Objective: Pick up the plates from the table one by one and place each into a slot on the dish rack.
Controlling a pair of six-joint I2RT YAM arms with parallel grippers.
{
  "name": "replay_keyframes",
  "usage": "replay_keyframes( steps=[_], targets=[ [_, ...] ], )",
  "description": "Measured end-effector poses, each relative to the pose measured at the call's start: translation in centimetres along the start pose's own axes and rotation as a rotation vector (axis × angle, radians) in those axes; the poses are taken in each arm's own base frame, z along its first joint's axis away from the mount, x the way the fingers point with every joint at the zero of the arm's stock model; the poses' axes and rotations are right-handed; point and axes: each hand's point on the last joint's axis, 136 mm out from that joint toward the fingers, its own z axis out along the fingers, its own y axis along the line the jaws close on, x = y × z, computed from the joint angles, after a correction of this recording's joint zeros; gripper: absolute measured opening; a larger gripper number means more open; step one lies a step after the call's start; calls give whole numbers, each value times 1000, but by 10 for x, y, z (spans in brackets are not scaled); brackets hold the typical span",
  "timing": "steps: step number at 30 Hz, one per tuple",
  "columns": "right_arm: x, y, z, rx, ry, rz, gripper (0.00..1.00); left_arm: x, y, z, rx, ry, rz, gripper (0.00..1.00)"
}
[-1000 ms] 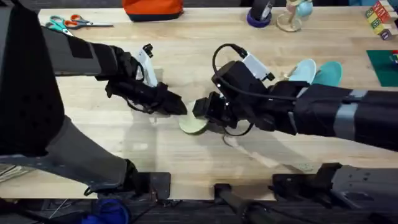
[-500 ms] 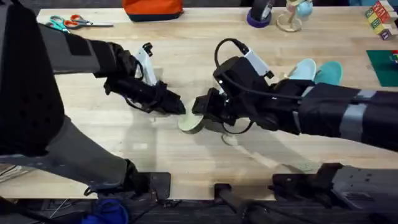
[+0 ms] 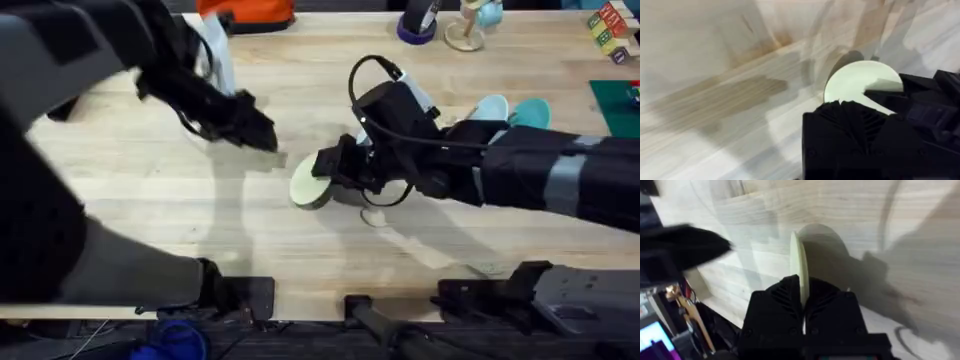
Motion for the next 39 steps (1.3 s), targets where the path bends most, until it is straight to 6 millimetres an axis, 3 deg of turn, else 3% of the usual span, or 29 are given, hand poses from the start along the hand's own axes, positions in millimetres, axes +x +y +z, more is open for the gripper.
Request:
replay_keyframes(
  steps=[4, 8, 18, 21, 25, 26, 28, 37, 38, 39],
  targets=[
    [-1, 0, -1, -10, 14, -70, 32, -17, -4, -38, -129, -91, 73, 41],
    [-1, 4, -2, -10, 22, -168, 32, -25, -1, -61, -230, -145, 106, 41],
    [-13, 8, -22, 123, 20, -411, 32, -19, 20, -76, -398, -131, 93, 48],
    [-23, 12, -31, 167, -7, -498, 32, -20, 25, -78, -429, -133, 93, 199],
    [-38, 26, -43, 180, -44, -597, 32, -22, 29, -80, -455, -140, 95, 832],
    [-43, 30, -46, 181, -55, -614, 32, -23, 30, -81, -458, -145, 92, 952],
    [-53, 37, -52, 180, -79, -635, 32, -26, 31, -82, -465, -155, 96, 990],
    [-106, 47, -94, 216, -169, -715, 32, -32, 31, -83, -470, -177, 105, 995],
    [-110, 46, -101, 222, -180, -714, 32, -32, 31, -83, -470, -177, 104, 995],
    [-122, 46, -128, 236, -218, -702, 32, -32, 32, -83, -471, -177, 104, 995]
  ],
)
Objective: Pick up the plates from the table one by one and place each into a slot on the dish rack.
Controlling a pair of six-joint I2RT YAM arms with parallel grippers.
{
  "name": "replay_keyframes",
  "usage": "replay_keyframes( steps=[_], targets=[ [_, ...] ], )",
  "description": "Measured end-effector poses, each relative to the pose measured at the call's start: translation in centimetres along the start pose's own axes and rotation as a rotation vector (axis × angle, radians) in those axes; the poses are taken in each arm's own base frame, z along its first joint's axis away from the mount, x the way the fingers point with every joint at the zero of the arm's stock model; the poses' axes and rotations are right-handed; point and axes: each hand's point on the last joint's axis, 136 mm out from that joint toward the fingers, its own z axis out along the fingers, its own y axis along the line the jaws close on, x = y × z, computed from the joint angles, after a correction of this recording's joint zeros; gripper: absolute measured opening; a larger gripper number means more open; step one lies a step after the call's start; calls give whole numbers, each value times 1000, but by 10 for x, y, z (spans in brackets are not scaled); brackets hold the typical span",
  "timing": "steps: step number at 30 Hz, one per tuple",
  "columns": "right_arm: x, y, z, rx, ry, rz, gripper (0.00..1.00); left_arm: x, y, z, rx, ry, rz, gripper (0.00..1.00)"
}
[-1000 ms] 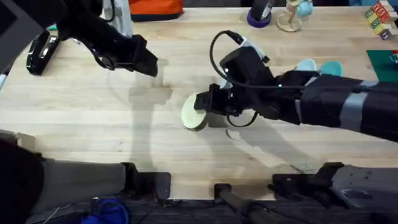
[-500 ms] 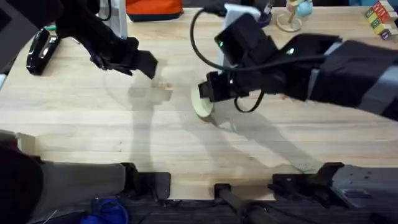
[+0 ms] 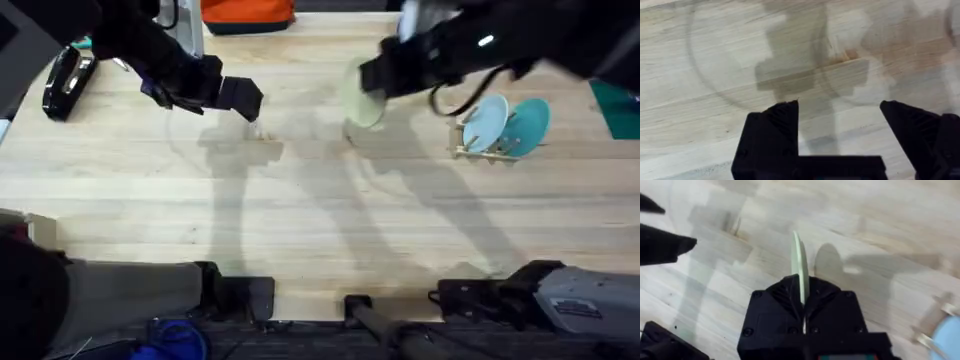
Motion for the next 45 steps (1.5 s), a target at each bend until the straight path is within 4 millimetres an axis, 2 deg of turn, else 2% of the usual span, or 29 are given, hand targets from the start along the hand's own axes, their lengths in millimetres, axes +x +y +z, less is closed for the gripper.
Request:
replay_keyframes(
  steps=[8, 17, 22, 28, 38, 45],
  targets=[
    [-19, -46, -83, 156, -120, 60, 32, 0, 0, 0, -2, 1, 0, 995],
    [-27, -67, -177, 317, -370, 76, 32, 0, 0, 0, -2, 1, 0, 995],
    [-19, -77, -221, 387, -474, 96, 32, 0, 0, 0, -2, 1, 0, 995],
    [5, -87, -244, 446, -476, 104, 32, 0, 0, 0, -2, 1, 0, 995],
    [49, -108, -255, 567, -374, 142, 32, 0, 0, 0, -2, 1, 0, 995],
    [69, -119, -262, 627, -336, 176, 32, 0, 0, 0, -2, 1, 0, 995]
  ],
)
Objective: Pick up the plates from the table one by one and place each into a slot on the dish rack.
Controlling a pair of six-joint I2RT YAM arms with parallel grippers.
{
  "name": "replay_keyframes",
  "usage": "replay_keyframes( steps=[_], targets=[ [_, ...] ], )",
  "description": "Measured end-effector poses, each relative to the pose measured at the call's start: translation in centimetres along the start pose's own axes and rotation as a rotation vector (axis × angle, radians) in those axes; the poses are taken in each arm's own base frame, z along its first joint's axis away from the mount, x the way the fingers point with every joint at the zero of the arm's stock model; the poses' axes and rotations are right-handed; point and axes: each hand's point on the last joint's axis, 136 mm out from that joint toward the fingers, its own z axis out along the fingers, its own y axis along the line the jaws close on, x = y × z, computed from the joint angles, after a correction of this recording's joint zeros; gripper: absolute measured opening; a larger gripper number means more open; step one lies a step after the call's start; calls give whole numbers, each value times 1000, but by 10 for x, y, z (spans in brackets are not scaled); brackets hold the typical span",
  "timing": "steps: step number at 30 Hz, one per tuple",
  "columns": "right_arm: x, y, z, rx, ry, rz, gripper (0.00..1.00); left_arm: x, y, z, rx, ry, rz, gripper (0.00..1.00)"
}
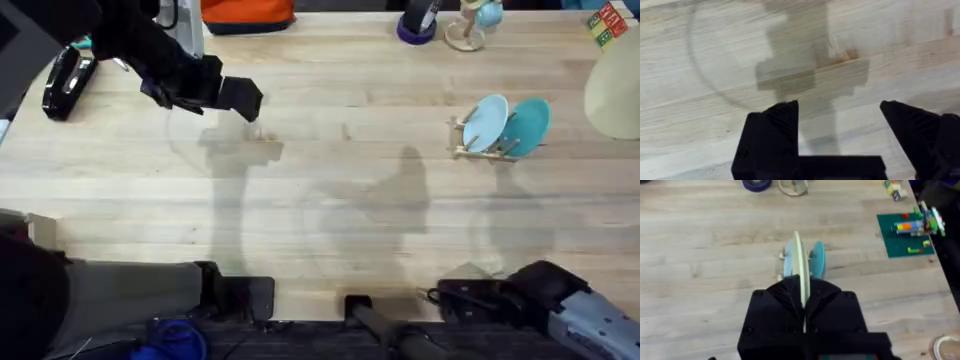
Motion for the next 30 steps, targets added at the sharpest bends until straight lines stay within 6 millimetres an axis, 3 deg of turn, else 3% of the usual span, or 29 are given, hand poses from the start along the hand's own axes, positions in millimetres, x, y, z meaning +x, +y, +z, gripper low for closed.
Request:
replay_keyframes(
  steps=[10, 20, 30],
  targets=[
    [16, -8, -1, 36, 59, 32, 32, 0, 0, 0, 0, 0, 0, 993],
    [15, -10, -1, 49, 54, 51, 32, 0, 0, 0, 0, 0, 0, 993],
    [7, -34, -3, 185, -13, 195, 32, 0, 0, 0, 0, 0, 0, 995]
  ],
)
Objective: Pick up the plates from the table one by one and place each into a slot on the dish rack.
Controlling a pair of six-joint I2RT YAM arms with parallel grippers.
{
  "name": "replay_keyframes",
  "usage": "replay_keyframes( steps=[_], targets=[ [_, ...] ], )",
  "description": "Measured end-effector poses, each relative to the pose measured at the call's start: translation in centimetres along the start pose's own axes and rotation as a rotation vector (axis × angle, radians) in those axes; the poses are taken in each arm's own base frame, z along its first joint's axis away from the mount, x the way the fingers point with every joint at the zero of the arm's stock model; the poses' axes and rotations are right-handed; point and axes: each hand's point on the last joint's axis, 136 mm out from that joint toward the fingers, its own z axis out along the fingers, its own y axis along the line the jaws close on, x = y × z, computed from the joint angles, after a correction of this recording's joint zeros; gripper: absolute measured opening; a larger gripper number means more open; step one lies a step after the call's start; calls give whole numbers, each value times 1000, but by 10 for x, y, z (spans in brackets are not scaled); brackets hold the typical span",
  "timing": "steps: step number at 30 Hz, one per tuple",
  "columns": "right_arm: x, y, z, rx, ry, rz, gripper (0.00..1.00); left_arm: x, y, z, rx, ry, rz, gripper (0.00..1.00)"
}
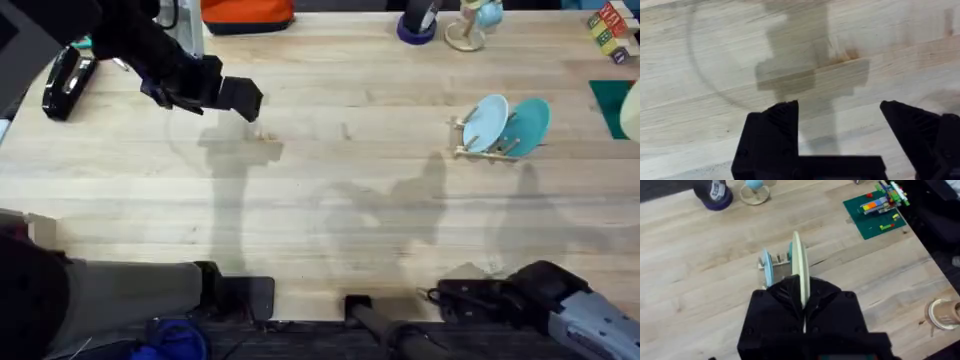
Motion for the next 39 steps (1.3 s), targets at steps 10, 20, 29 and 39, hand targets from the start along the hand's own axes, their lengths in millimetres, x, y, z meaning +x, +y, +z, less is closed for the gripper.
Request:
replay_keyframes(
  steps=[10, 20, 29, 39],
  targets=[
    [-6, -11, 0, 61, -38, 23, 32, 0, 0, 0, 0, 0, 0, 995],
    [-10, 2, 15, 112, -2, -113, 32, 0, 0, 0, 0, 0, 0, 994],
    [-9, 29, 29, 54, 46, -197, 32, 0, 0, 0, 0, 0, 0, 994],
    [6, 18, 66, 29, 251, -123, 31, 0, 0, 0, 0, 0, 0, 995]
  ],
)
